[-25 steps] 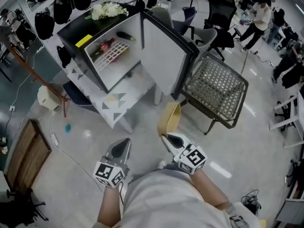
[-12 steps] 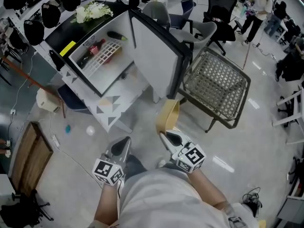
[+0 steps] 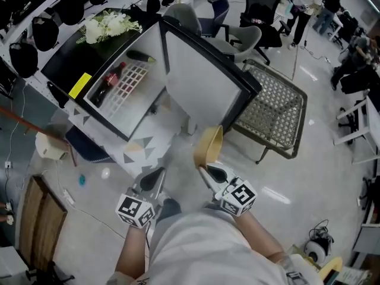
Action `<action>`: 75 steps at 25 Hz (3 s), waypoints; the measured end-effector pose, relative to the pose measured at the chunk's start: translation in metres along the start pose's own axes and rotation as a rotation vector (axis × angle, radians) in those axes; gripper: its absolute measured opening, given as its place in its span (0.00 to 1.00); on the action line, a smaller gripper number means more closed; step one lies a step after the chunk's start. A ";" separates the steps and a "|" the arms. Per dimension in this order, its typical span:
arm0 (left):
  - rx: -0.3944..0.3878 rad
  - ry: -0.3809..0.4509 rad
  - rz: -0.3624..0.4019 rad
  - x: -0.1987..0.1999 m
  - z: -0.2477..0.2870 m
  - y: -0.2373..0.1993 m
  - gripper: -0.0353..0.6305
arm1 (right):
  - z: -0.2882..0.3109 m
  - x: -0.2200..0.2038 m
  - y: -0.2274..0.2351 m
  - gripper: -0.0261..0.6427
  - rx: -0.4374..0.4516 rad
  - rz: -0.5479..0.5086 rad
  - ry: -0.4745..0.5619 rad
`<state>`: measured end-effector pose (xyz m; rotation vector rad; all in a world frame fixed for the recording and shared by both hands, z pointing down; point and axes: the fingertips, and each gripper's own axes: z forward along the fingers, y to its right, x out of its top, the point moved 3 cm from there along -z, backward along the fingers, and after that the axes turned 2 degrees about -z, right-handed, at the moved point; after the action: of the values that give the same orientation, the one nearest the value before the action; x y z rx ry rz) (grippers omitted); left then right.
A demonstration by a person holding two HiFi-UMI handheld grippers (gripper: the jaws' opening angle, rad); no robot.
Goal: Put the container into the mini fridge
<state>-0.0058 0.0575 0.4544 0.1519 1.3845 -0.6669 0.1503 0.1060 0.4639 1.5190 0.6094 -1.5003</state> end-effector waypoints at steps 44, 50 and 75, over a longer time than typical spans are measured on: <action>0.229 -0.057 -0.066 0.035 -0.025 -0.202 0.07 | 0.343 -0.038 0.059 0.06 0.224 -0.282 -0.407; 0.327 -0.050 -0.093 0.035 -0.024 -0.200 0.07 | 0.377 -0.055 0.079 0.06 0.262 -0.387 -0.478; 0.593 -0.003 -0.200 0.024 -0.039 -0.187 0.07 | 0.470 -0.083 0.142 0.06 0.209 -0.549 -0.618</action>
<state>-0.1347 -0.0833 0.4756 0.4856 1.1739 -1.2341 0.0115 -0.3391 0.6392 0.9668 0.5223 -2.3847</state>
